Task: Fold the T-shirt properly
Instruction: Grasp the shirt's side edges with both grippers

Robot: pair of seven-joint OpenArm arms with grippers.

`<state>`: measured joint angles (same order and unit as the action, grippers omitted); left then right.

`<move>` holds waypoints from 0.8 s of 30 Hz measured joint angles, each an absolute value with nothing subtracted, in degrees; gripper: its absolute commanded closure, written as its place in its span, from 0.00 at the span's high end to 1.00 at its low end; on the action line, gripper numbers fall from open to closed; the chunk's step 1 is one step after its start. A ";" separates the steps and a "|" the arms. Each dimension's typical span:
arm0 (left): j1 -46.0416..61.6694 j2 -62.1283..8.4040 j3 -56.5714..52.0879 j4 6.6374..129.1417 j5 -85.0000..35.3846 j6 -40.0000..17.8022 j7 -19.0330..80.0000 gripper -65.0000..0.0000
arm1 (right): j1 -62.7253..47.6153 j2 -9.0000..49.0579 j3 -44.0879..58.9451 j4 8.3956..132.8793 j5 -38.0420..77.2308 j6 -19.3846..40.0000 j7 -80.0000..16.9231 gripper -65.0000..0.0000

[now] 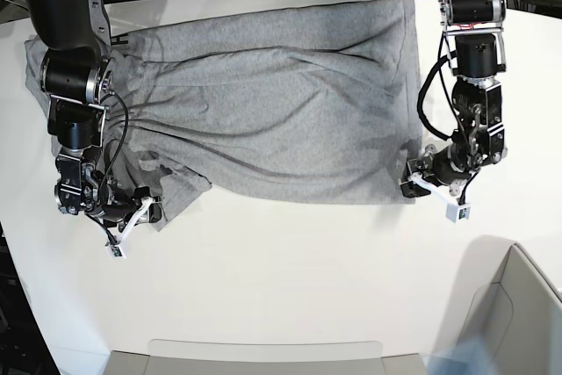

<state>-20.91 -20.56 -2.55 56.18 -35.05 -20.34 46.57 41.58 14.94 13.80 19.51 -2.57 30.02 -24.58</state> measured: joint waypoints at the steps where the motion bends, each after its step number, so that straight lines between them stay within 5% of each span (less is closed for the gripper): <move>1: -20.80 -20.86 -1.91 55.92 -35.44 -20.36 46.13 0.48 | 41.58 14.85 13.80 19.51 -2.59 30.00 -24.58 0.39; 15: -21.15 -22.13 4.14 55.64 -35.55 -20.34 44.47 0.47 | 41.60 13.30 13.63 19.51 -2.98 29.98 -24.51 0.37; 24: -21.85 -20.01 10.04 54.24 -36.88 -21.04 42.48 0.05 | 42.04 12.67 7.77 19.51 -2.74 29.76 -23.97 0.00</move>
